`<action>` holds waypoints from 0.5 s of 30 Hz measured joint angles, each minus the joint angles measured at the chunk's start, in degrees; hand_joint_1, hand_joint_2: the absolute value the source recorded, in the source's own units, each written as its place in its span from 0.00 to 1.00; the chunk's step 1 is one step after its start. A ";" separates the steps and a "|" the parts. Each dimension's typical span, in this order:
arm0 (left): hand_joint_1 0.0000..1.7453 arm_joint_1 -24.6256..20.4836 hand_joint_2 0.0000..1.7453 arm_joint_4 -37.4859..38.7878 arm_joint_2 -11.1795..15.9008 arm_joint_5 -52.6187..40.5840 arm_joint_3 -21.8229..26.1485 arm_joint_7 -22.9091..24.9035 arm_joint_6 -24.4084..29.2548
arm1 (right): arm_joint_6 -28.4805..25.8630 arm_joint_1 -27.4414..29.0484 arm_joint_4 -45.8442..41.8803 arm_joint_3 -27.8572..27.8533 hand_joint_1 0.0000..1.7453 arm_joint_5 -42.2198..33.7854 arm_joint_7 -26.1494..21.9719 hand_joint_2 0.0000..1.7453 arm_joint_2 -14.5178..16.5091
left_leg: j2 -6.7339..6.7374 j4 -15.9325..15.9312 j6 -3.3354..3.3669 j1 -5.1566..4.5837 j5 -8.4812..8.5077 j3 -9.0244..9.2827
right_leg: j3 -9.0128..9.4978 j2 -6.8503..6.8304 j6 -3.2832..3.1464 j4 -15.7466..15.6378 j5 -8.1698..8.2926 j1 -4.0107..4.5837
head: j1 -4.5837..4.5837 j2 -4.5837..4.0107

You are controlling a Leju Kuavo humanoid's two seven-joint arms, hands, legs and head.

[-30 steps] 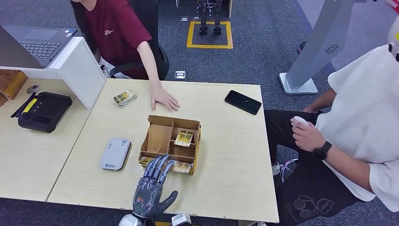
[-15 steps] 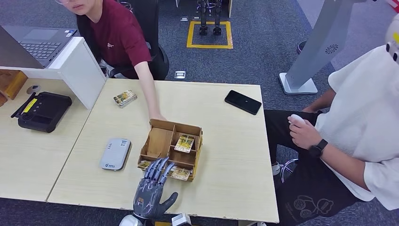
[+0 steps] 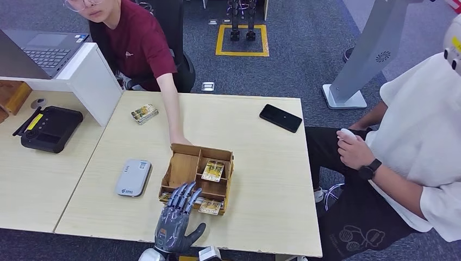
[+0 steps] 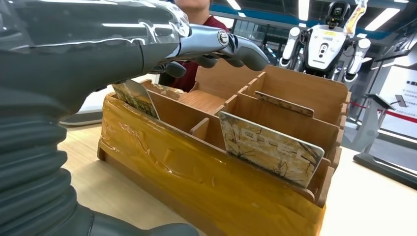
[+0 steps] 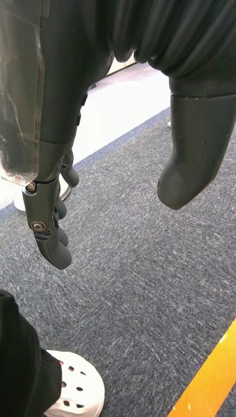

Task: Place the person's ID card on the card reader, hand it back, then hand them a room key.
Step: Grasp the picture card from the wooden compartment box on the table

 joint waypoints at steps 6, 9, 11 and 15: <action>0.00 -0.05 1.00 0.18 -0.01 -0.02 0.00 -0.10 0.00 | 0.02 -0.10 0.00 0.03 0.00 0.05 0.00 1.00 0.00 | 0.00 0.00 0.00 0.00 0.00 0.01 | 0.01 0.00 0.00 0.00 0.00 0.00 | 0.00 -0.01; 0.00 -0.04 1.00 0.23 -0.02 0.72 0.00 -1.08 0.00 | 0.02 -0.10 0.00 0.03 0.00 0.04 0.00 1.00 0.00 | 0.00 0.00 0.00 0.00 0.00 0.01 | 0.01 0.00 0.00 0.00 0.00 0.00 | 0.00 -0.01; 0.00 -0.04 1.00 0.24 -0.05 2.11 0.00 -2.70 -0.01 | 0.02 -0.10 0.00 0.04 0.00 -0.03 -0.01 1.00 0.00 | 0.00 0.00 0.00 0.00 0.00 0.01 | 0.01 0.00 0.00 0.00 0.00 0.00 | 0.00 0.00; 0.00 -0.04 1.00 0.24 -0.12 3.35 0.00 -4.17 -0.01 | 0.02 -0.10 0.00 0.06 0.00 -0.13 -0.01 1.00 0.00 | 0.00 0.00 0.00 0.00 0.00 0.01 | 0.01 0.00 0.00 0.00 0.00 0.00 | 0.00 0.00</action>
